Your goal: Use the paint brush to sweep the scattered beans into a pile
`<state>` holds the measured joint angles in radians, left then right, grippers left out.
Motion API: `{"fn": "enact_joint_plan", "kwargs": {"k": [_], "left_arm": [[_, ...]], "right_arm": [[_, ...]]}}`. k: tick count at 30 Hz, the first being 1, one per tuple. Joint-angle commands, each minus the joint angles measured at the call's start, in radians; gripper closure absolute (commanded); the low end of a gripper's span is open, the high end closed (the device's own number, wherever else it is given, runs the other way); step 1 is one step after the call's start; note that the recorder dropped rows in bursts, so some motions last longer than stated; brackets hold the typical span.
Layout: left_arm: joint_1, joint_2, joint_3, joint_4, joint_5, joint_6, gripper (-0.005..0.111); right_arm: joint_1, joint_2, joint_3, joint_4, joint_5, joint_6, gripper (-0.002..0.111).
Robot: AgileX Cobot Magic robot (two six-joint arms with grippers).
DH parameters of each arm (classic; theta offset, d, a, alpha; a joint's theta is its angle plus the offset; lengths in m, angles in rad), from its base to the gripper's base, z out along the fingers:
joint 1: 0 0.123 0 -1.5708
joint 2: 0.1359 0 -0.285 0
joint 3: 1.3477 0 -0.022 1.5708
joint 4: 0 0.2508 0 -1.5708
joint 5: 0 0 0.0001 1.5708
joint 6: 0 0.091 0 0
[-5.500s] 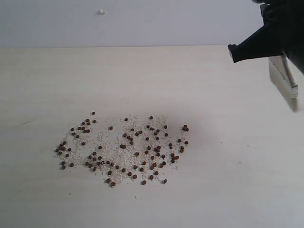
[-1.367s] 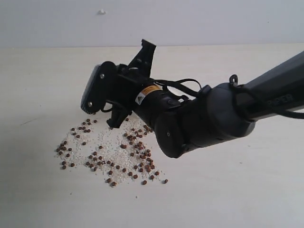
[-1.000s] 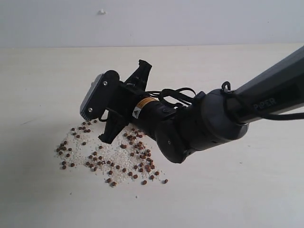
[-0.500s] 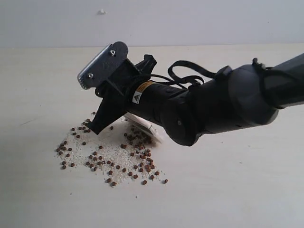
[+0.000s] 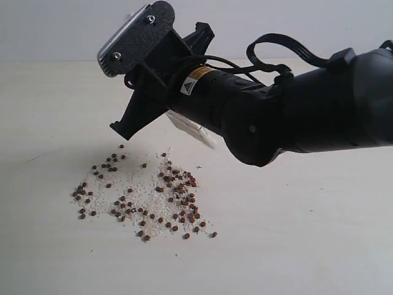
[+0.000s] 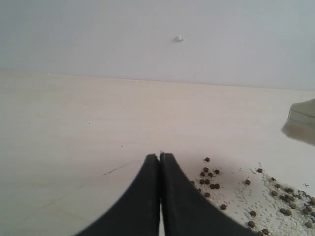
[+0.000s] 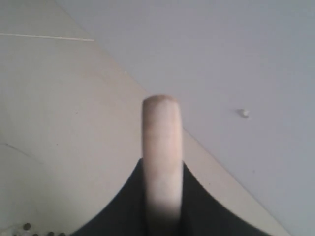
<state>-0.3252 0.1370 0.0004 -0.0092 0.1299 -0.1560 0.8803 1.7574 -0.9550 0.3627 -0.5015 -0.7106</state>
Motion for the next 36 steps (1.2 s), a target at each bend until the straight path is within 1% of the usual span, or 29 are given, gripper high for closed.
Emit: {"fn": "enact_joint_plan", "kwargs": {"k": [1, 4, 6, 9, 13, 23, 28, 30, 32, 36], "left_arm": [[-0.006, -0.004, 0.000, -0.006, -0.004, -0.007, 0.107], [-0.006, -0.004, 0.000, -0.006, -0.004, -0.007, 0.107], [-0.006, -0.004, 0.000, -0.006, -0.004, -0.007, 0.107], [-0.006, -0.004, 0.000, -0.006, -0.004, -0.007, 0.107], [-0.006, -0.004, 0.000, -0.006, -0.004, -0.007, 0.107], [-0.006, -0.004, 0.000, -0.006, -0.004, -0.007, 0.107], [-0.006, -0.004, 0.000, -0.006, -0.004, -0.007, 0.107], [-0.006, -0.004, 0.000, -0.006, -0.004, -0.007, 0.107], [-0.006, -0.004, 0.000, -0.006, -0.004, -0.007, 0.107], [-0.006, -0.004, 0.000, -0.006, -0.004, -0.007, 0.107]], "right_arm": [[0.003, 0.054, -0.002, 0.075, -0.155, -0.100, 0.108], [0.003, 0.120, -0.002, 0.075, -0.244, -0.100, 0.108], [0.003, 0.156, -0.002, 0.080, -0.272, -0.100, 0.108], [0.003, 0.215, -0.010, 0.165, -0.273, -0.100, 0.108], [0.003, 0.232, -0.010, 0.270, -0.252, -0.077, 0.108], [0.003, 0.220, -0.010, 0.221, -0.128, 0.246, 0.108], [0.003, 0.220, -0.010, 0.130, -0.142, 0.413, 0.108], [0.003, 0.220, -0.010, 0.124, -0.156, 0.468, 0.108], [0.003, 0.220, -0.010, 0.126, -0.178, 0.453, 0.108], [0.003, 0.201, -0.010, 0.162, -0.198, 0.346, 0.108]]}}
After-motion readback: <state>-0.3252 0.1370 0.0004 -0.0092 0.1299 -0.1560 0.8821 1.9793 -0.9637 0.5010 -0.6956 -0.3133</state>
